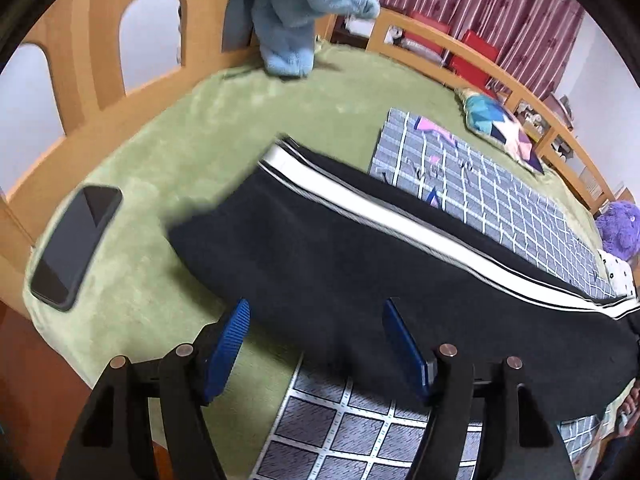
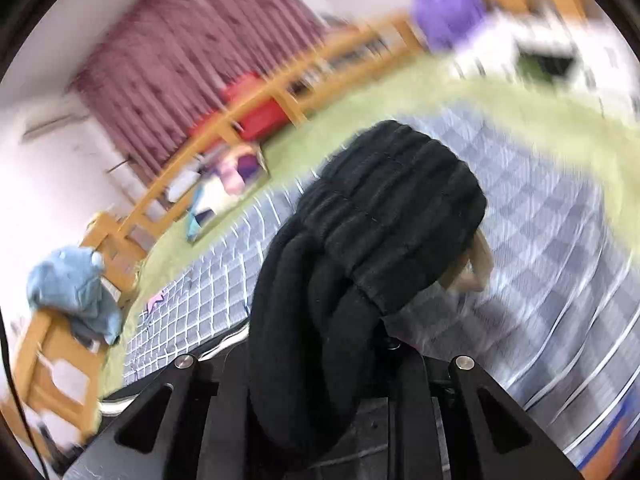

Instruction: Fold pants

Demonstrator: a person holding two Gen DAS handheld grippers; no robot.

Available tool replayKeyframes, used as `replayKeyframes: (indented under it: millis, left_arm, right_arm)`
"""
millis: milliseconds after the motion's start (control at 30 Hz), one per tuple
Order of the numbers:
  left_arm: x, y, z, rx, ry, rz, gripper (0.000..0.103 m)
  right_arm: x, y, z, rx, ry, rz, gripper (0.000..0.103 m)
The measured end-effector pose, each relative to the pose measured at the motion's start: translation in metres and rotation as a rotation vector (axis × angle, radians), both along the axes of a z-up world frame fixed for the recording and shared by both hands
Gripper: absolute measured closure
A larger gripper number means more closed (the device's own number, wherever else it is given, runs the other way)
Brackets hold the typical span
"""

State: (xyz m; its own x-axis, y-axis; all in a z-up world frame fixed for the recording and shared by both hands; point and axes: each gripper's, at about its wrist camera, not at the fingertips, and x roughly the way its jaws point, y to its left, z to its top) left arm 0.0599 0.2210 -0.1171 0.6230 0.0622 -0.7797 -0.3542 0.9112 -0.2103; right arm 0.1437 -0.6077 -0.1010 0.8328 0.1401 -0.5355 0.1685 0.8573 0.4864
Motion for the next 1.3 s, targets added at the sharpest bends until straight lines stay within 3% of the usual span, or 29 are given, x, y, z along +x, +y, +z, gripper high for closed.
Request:
replayKeyframes:
  millis: [67, 200, 233, 333, 500, 667, 933, 1100, 1300]
  left_arm:
    - [-0.001, -0.002, 0.005, 0.015, -0.022, -0.012, 0.036]
    - [0.003, -0.009, 0.013, 0.041, -0.033, -0.044, 0.036]
    - [0.004, -0.011, 0.016, 0.047, -0.036, -0.059, 0.036]
    - [0.011, -0.017, 0.022, 0.067, -0.046, -0.082, 0.036]
    - [0.027, -0.024, 0.023, 0.087, -0.046, -0.117, 0.036]
    - [0.055, -0.022, 0.015, 0.118, -0.040, -0.141, 0.036]
    - [0.121, 0.014, 0.000, 0.051, -0.012, -0.119, 0.038]
    - [0.148, 0.022, -0.005, 0.008, -0.036, -0.136, 0.038]
    - [0.159, 0.022, -0.008, 0.083, -0.033, -0.152, 0.038]
  right_arm:
    - [-0.004, -0.017, -0.007, -0.022, 0.025, -0.045, 0.068]
    - [0.005, -0.050, -0.079, 0.052, 0.389, -0.017, 0.063]
    - [-0.002, -0.050, -0.084, 0.030, 0.403, -0.016, 0.060]
    - [-0.034, -0.038, -0.066, -0.113, 0.354, -0.063, 0.054]
    - [-0.046, -0.001, -0.018, -0.332, 0.339, -0.050, 0.054]
    - [-0.027, 0.060, 0.013, -0.380, 0.230, 0.068, 0.050]
    - [0.042, 0.188, -0.008, -0.383, 0.171, 0.282, 0.050]
    - [0.084, 0.257, -0.031, -0.419, 0.177, 0.430, 0.050]
    - [0.127, 0.312, -0.057, -0.519, 0.202, 0.594, 0.048]
